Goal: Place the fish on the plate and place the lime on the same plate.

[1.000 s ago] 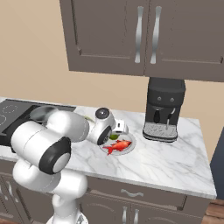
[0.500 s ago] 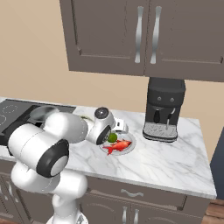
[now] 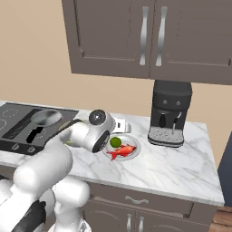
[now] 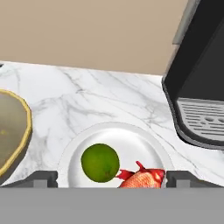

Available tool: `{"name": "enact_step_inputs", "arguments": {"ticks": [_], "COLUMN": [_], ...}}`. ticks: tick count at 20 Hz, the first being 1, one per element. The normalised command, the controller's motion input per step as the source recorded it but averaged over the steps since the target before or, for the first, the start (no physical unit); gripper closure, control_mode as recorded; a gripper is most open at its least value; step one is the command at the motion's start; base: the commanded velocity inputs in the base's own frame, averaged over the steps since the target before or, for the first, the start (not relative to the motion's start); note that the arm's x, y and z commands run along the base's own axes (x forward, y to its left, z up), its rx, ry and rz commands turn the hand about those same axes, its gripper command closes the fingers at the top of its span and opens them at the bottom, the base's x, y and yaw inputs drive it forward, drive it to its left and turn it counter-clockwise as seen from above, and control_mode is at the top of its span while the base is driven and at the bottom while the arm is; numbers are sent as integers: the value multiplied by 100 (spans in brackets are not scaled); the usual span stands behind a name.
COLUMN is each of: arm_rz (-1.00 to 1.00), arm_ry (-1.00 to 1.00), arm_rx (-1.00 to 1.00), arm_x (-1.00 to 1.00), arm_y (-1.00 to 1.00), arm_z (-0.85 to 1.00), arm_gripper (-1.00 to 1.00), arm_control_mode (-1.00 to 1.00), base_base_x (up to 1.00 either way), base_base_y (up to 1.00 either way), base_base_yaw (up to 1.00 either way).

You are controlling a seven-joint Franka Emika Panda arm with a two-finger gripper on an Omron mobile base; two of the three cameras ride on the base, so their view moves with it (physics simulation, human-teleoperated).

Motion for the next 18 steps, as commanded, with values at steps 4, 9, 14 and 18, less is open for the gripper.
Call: {"name": "enact_step_inputs", "arguments": {"ticks": [4,9,14,18], "arm_rz": [0,2,-2,0], "arm_ry": [-14,-6,0,0], "arm_rx": [-15,-36,1,0], "arm_x": [-100,-99,0,0], "arm_y": [42,84,-6,0], "arm_z": [98,73,0,0], "arm_gripper": [-100,-100,-100,-100], "arm_control_mode": [-100,-100,-100,-100], "base_base_x": [0,0,0,0], "base_base_y": [0,0,0,0], "base_base_yaw": [0,0,0,0]}}
